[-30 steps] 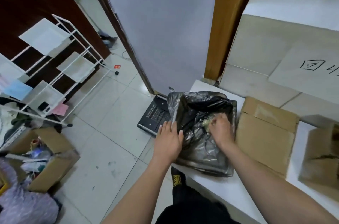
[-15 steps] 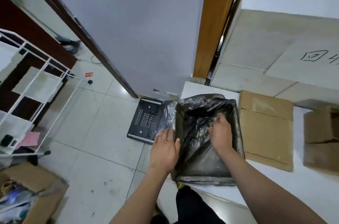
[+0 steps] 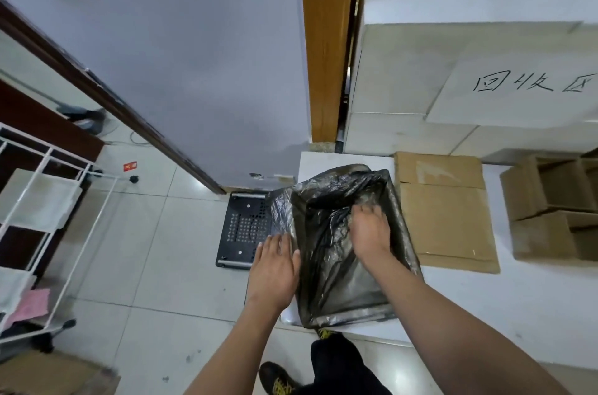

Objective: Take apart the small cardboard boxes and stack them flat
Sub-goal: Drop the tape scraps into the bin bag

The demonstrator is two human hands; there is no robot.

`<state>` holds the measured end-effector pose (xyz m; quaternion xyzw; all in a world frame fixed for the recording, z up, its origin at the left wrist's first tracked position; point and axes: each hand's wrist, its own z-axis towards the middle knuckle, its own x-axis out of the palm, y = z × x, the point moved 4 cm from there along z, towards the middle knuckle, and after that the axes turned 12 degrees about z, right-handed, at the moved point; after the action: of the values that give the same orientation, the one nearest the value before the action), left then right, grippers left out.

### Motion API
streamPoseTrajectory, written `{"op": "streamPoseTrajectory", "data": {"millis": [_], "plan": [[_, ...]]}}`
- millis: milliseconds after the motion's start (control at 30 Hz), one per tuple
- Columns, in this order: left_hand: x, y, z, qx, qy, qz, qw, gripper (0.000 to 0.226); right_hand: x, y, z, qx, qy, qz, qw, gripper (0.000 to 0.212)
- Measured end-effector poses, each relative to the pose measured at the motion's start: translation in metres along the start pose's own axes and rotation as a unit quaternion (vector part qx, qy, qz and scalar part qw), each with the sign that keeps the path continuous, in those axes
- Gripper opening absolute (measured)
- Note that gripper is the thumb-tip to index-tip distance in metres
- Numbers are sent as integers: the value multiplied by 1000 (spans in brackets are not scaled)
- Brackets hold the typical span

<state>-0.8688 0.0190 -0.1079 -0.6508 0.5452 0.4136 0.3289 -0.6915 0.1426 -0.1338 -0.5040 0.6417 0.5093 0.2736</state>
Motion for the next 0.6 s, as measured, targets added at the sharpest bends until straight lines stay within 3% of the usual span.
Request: {"op": "streamPoseTrajectory", "data": {"millis": [367, 600], "plan": [[-2, -13, -14, -2, -18, 10, 1000, 57, -21, 20, -16, -50, -36, -33, 998, 43], [-18, -29, -30, 2, -31, 15, 999, 58, -34, 23, -67, -53, 41, -31, 997, 52]]}}
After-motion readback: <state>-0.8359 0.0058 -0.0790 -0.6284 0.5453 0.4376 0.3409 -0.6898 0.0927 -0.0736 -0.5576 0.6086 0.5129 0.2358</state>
